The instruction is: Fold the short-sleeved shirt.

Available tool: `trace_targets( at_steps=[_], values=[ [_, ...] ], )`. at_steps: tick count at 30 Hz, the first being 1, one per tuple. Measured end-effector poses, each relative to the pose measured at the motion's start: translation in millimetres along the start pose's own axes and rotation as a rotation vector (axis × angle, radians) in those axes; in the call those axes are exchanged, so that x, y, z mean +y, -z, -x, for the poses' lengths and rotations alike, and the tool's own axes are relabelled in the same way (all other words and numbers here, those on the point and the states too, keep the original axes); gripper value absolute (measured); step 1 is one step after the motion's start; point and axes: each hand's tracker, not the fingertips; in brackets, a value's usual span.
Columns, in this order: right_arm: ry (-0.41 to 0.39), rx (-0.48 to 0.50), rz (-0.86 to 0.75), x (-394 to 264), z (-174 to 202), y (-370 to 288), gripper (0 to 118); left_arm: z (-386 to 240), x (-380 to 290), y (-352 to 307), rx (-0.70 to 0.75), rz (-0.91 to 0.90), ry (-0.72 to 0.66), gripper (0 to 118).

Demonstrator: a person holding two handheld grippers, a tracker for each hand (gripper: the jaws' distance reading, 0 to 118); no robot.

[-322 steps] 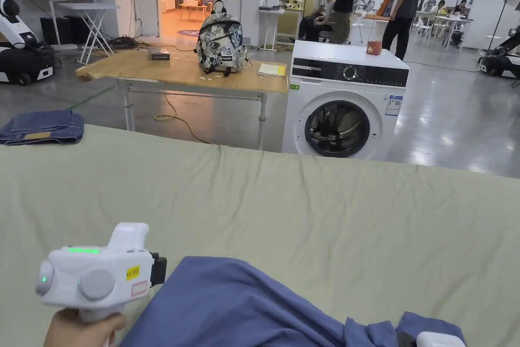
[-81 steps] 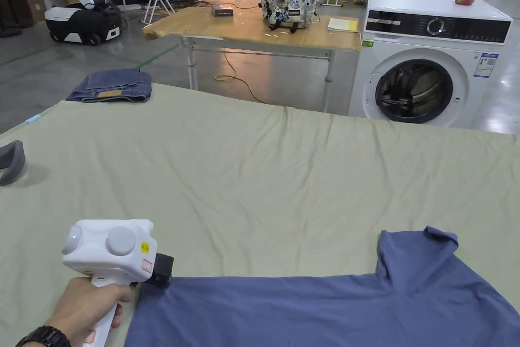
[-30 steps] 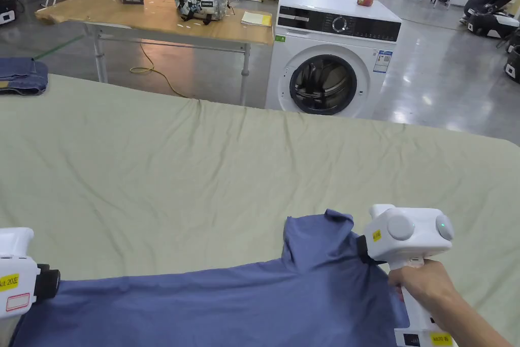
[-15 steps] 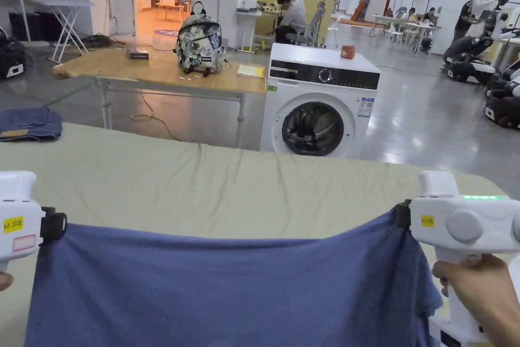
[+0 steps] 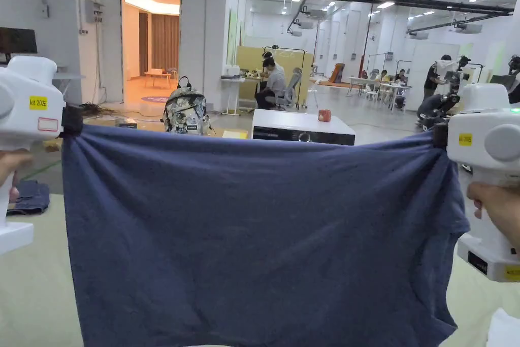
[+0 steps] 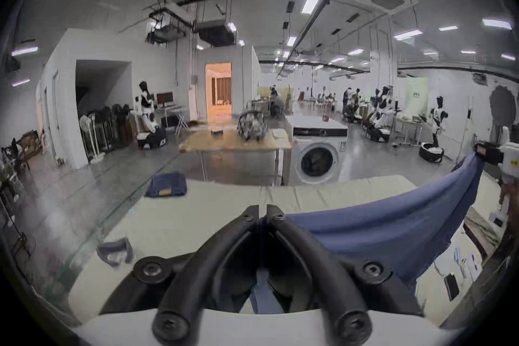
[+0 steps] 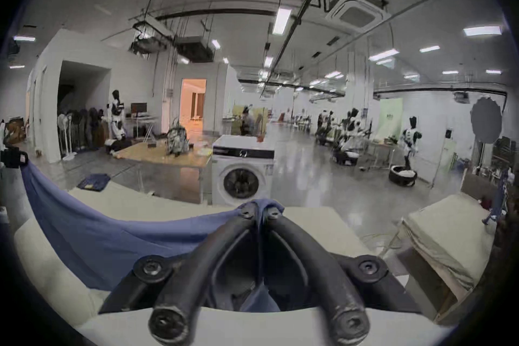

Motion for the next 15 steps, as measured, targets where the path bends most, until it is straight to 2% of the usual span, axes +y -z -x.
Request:
trace_targets(
  at_steps=[7, 12, 15],
  values=[
    [0.006, -0.049, -0.083, 69, -9, 26, 0, -4, 71, 15, 0.002, -0.08, 0.013, 0],
    [-0.022, -0.087, -0.117, 103, -6, 47, 0, -5, 104, 35, 0.023, -0.109, 0.017, 0],
    [-0.011, -0.094, -0.13, 117, -1, 53, 0, -6, 116, 45, 0.042, -0.124, 0.034, 0]
  ],
)
